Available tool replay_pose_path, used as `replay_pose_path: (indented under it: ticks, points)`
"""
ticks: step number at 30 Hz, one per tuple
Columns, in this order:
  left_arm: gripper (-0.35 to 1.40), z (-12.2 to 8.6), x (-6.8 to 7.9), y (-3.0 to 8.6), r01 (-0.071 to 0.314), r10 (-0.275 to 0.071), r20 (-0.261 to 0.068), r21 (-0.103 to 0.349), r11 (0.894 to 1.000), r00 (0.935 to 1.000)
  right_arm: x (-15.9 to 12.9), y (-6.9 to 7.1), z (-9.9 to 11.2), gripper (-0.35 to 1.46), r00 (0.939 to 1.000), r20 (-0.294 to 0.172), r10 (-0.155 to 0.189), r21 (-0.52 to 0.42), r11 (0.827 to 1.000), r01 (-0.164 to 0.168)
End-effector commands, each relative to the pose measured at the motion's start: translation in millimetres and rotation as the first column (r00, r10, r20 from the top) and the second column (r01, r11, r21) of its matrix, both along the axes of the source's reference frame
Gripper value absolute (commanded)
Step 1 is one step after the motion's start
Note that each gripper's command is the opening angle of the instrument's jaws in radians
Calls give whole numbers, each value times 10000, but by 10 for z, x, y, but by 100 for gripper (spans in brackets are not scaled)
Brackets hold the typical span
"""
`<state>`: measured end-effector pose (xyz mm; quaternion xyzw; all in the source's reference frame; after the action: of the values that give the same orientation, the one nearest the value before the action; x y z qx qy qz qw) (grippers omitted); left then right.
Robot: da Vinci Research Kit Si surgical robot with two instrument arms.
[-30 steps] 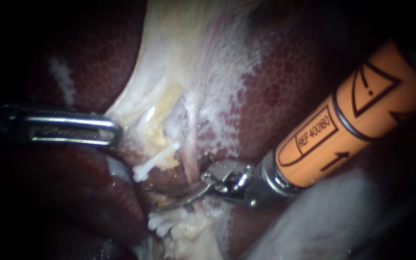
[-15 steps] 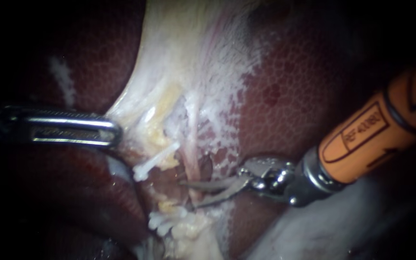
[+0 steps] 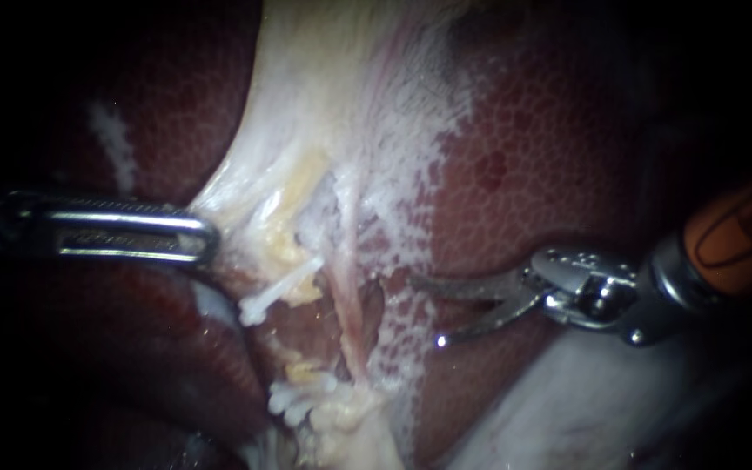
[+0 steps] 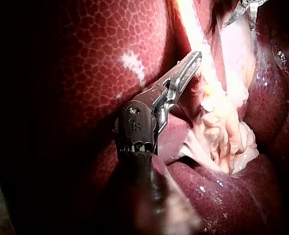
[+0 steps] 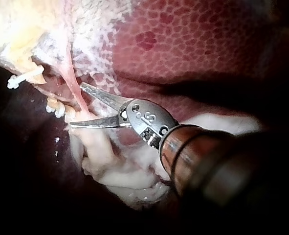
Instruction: Go back from the cut left tube
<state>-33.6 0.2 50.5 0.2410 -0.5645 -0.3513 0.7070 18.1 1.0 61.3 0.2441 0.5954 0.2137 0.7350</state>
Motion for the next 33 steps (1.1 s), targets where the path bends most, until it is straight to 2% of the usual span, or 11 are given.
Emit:
replay_pose_path:
  ticks: [1, 3, 8, 13, 21, 33]
  points:
    - [-35, 0, 0, 0, -3, 3, 3, 7, 10000, 10000, -2, 1, -1, 143, 9998, 123, 141, -228, 9996, -138]
    - [-35, 1, 0, 0, -3, 3, 3, 6, 10000, 10000, -6, 3, -2, 143, 9994, 247, 254, -578, 9980, -239]
    - [-35, 1, 0, 0, -4, 4, 3, 6, 10000, 10000, -14, 9, -7, 143, 9990, 339, 291, -1104, 9936, -252]
    - [-35, 2, 0, 1, -3, 3, 3, 5, 10000, 10000, -21, 16, -14, 143, 9993, 323, 191, -1671, 9859, -134]
    - [-35, 2, 0, 1, 0, 0, 1, 5, 10000, 10000, -25, 22, -20, 143, 9986, 464, 256, -2350, 9719, -140]
    - [-35, 7, -2, -1, 5, -5, -9, -18, 10000, 10000, -23, 22, -19, 143, 9985, 475, 263, -2404, 9706, -141]
